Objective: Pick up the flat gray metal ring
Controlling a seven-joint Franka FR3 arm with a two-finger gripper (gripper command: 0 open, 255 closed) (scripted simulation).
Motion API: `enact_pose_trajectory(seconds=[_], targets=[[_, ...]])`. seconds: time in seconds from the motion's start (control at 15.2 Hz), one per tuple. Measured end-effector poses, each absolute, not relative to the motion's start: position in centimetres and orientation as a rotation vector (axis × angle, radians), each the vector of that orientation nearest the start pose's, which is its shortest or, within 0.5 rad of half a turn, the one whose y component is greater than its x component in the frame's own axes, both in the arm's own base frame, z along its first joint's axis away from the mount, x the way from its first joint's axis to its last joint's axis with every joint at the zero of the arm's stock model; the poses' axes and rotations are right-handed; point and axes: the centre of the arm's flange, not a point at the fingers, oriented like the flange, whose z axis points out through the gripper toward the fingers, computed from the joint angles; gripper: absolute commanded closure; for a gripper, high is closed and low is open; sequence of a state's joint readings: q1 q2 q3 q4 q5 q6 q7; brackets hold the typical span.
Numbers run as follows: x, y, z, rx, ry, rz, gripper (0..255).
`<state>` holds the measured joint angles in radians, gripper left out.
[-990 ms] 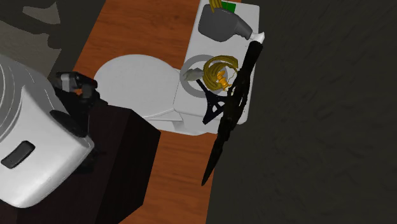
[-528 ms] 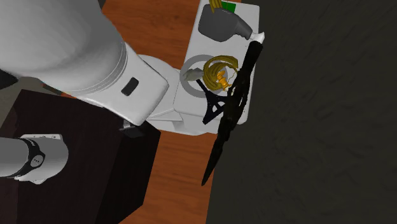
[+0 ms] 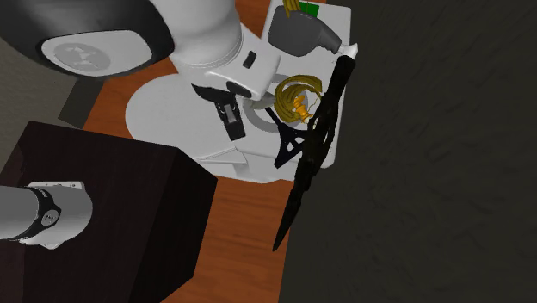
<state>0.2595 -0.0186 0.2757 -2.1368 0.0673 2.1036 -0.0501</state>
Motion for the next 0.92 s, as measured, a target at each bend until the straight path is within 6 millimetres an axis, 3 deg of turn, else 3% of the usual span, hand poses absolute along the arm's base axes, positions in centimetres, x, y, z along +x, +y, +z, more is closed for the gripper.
enact_pose_trajectory(seconds=[0.4, 0.92], targets=[[47.7, 34.5, 37.9, -2.942, -1.016, 0.02, 0], [48.6, 43.3, 33.2, -2.882, -1.236, -0.008, 0]])
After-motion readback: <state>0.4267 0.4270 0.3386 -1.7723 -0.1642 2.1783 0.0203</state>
